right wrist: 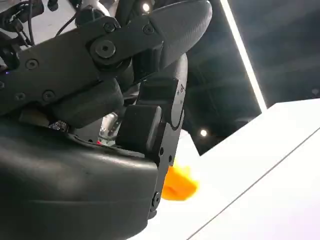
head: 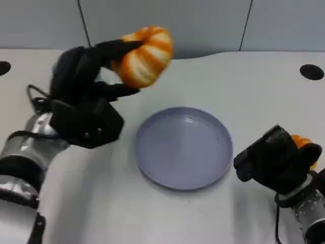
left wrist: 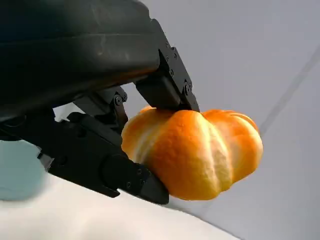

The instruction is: Grasp the bread from the table and place it into the plate.

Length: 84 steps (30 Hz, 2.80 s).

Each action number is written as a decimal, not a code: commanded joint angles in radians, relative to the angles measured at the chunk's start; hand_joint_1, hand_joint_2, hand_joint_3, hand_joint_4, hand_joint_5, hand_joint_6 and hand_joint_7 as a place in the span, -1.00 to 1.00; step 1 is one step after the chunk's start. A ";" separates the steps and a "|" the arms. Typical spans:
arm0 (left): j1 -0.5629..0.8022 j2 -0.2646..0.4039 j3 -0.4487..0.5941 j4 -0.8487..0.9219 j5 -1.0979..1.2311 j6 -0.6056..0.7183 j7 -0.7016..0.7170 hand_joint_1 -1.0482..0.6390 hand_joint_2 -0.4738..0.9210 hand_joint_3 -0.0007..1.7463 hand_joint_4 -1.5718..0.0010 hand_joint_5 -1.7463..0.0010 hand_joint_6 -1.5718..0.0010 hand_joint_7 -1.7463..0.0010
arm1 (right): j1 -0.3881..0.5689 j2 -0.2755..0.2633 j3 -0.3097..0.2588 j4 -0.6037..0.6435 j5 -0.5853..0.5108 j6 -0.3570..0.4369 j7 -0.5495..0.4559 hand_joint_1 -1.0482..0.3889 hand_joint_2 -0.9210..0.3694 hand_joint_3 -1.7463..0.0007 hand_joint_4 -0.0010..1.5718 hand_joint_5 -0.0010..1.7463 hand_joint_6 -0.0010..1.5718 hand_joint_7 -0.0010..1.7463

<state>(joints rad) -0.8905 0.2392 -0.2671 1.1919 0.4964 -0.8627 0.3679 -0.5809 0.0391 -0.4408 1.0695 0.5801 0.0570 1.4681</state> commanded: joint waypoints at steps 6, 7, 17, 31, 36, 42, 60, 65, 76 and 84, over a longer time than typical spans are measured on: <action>0.018 -0.006 -0.080 -0.025 -0.015 0.107 -0.435 -0.64 0.98 -0.80 0.67 0.48 0.57 1.00 | 0.007 0.016 0.014 -0.061 0.013 -0.021 -0.025 -0.51 -0.91 0.99 1.00 -0.96 0.78 -0.99; 0.020 0.008 -0.091 -0.041 -0.004 0.133 -0.471 -0.77 0.99 -0.57 0.85 0.64 0.79 1.00 | 0.013 0.019 0.015 -0.070 0.015 -0.018 -0.028 -0.49 -0.92 0.99 1.00 -0.96 0.78 -0.99; 0.256 -0.037 0.141 -0.368 -0.500 0.206 -0.806 -1.00 1.00 -0.19 0.89 0.95 0.97 0.99 | 0.020 -0.010 0.037 -0.079 0.008 -0.004 -0.007 -0.48 -0.94 0.99 0.98 -0.98 0.73 -1.00; 0.790 -0.082 0.323 -1.079 -1.106 0.632 -1.040 -0.88 1.00 -0.29 0.32 -0.69 0.20 -0.11 | 0.018 0.001 0.042 -0.073 0.004 -0.001 -0.036 -0.41 -0.94 1.00 1.00 -0.98 0.76 -0.99; 0.795 -0.097 0.344 -1.099 -1.092 0.662 -1.047 -0.88 1.00 -0.28 0.32 -0.69 0.21 -0.13 | 0.018 0.001 0.044 -0.074 0.006 -0.001 -0.037 -0.41 -0.94 1.00 1.00 -0.98 0.76 -0.99; 0.828 -0.108 0.393 -1.037 -1.106 0.664 -1.075 -0.84 1.00 -0.32 0.33 -0.75 0.25 -0.25 | 0.017 0.007 0.051 -0.066 -0.002 -0.013 -0.038 -0.47 -0.95 1.00 1.00 -0.99 0.75 -1.00; 0.989 -0.220 0.490 -1.050 -1.303 0.965 -1.104 -0.82 1.00 -0.46 0.31 -0.82 0.19 -0.15 | 0.059 0.020 0.047 -0.089 0.033 0.016 -0.010 -0.49 -0.92 0.99 1.00 -0.95 0.77 -1.00; 0.999 -0.226 0.508 -1.049 -1.308 0.985 -1.118 -0.82 1.00 -0.46 0.39 -0.88 0.24 -0.22 | 0.079 0.024 0.061 -0.117 0.027 0.023 -0.019 -0.47 -0.92 1.00 1.00 -0.96 0.77 -1.00; 0.925 -0.220 0.536 -0.944 -1.231 0.890 -1.173 -0.76 1.00 -0.52 0.38 -0.84 0.28 -0.21 | 0.051 0.023 0.050 -0.063 0.039 0.027 -0.007 -0.39 -0.93 0.99 0.98 -0.97 0.76 -1.00; 0.843 -0.218 0.543 -0.913 -1.193 0.838 -1.175 -0.66 1.00 -0.62 0.39 -0.84 0.30 -0.24 | 0.020 0.013 0.048 -0.023 0.029 0.015 -0.005 -0.40 -0.92 1.00 1.00 -0.98 0.76 -0.99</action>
<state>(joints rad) -0.0353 0.0105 0.2639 0.2570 -0.6988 -0.0126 -0.7916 -0.5428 0.0710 -0.3858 1.0397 0.6051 0.0756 1.4610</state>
